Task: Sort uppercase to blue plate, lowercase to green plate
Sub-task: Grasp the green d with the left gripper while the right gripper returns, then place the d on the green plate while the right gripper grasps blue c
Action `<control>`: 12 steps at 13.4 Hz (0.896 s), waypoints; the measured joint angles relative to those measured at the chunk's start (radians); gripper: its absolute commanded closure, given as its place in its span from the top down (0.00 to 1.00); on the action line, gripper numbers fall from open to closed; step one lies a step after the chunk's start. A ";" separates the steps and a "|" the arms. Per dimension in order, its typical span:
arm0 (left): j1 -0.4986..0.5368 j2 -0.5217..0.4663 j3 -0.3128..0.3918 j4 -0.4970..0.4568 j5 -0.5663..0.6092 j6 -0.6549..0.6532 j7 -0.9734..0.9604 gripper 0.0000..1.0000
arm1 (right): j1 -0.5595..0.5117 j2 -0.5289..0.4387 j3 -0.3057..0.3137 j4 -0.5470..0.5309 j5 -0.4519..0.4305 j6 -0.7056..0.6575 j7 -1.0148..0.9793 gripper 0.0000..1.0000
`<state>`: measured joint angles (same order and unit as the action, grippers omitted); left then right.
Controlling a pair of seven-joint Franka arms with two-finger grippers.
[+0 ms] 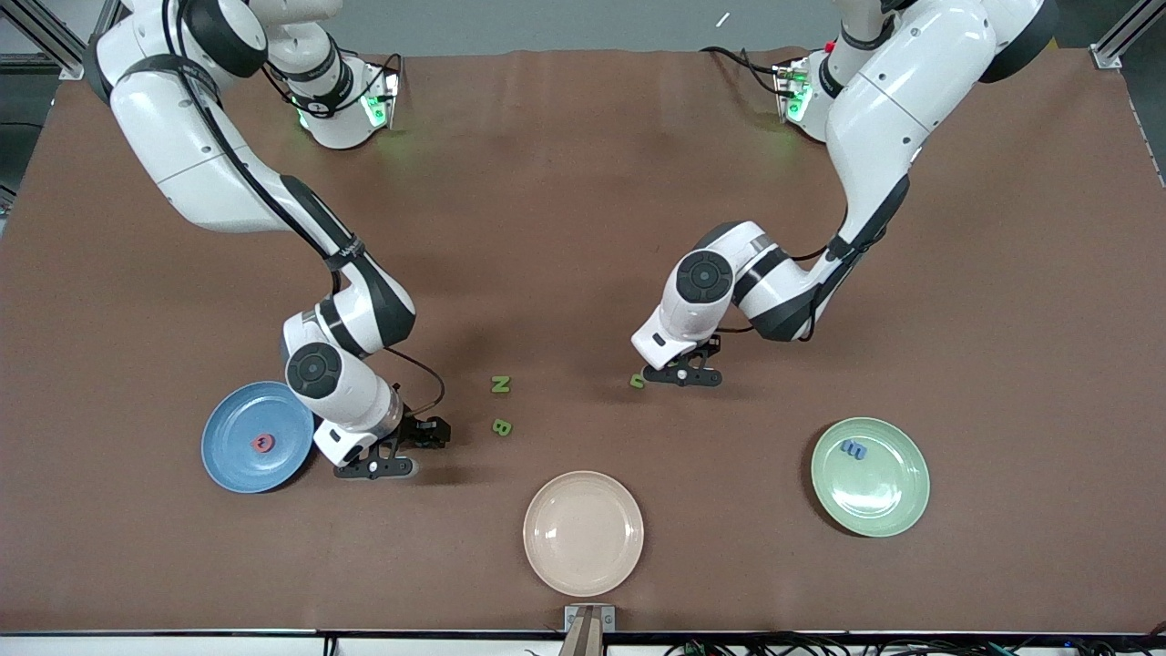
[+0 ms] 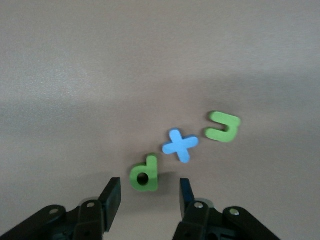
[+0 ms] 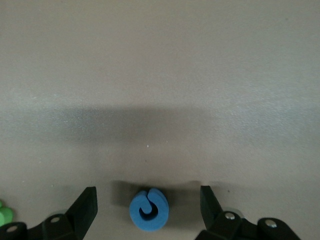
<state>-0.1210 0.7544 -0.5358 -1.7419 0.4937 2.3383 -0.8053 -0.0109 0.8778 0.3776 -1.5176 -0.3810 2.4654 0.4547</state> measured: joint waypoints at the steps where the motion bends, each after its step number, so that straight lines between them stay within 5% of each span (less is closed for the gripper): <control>1: 0.000 0.007 0.008 0.000 0.007 0.003 0.000 0.50 | 0.000 0.006 0.000 0.004 -0.026 0.000 0.002 0.64; 3: 0.001 0.018 0.015 0.000 0.024 0.012 0.000 0.44 | 0.000 0.011 0.000 0.009 -0.060 -0.001 0.005 0.47; 7: 0.002 0.018 0.014 0.006 0.028 0.016 -0.004 0.01 | 0.000 0.011 0.006 0.019 -0.069 -0.012 0.005 0.50; 12: 0.067 0.000 0.022 0.019 0.030 0.014 -0.010 0.00 | 0.002 0.013 0.021 0.015 -0.071 -0.017 0.024 0.54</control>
<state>-0.0544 0.7540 -0.5140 -1.7229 0.5241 2.3524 -0.8150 -0.0085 0.8904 0.3986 -1.5028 -0.4518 2.4488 0.4791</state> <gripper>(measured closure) 0.727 0.480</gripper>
